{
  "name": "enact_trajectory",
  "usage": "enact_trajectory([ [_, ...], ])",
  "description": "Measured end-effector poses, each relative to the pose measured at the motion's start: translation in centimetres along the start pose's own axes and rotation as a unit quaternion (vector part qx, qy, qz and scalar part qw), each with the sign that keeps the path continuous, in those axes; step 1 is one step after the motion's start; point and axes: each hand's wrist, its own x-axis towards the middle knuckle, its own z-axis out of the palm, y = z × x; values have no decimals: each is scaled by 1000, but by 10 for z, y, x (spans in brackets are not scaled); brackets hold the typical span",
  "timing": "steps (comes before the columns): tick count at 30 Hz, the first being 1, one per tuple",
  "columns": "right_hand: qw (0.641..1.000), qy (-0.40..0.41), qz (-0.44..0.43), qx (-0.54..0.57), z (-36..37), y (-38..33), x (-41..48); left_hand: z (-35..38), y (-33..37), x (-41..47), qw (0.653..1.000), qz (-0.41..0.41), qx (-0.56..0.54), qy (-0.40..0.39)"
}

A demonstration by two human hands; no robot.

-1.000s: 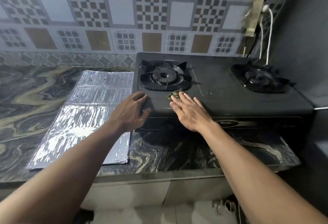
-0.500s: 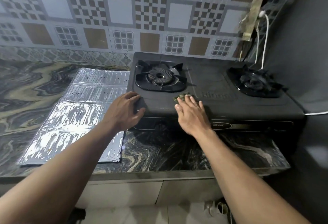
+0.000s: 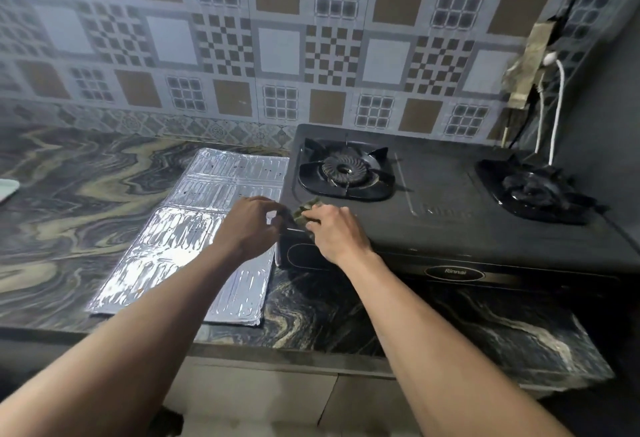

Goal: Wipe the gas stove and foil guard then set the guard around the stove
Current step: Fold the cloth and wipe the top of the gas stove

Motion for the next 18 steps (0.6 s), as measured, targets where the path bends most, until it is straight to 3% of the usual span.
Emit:
enact_trajectory([
  [6, 998, 45, 45, 11, -10, -4, 12, -2, 3, 0, 999, -42, -14, -3],
  [13, 973, 66, 62, 211, -22, 4, 16, 6, 0, 7, 997, -54, 62, -8],
  [18, 959, 41, 43, 275, -37, 11, 15, -5, 20, 6, 997, -81, 13, -14],
])
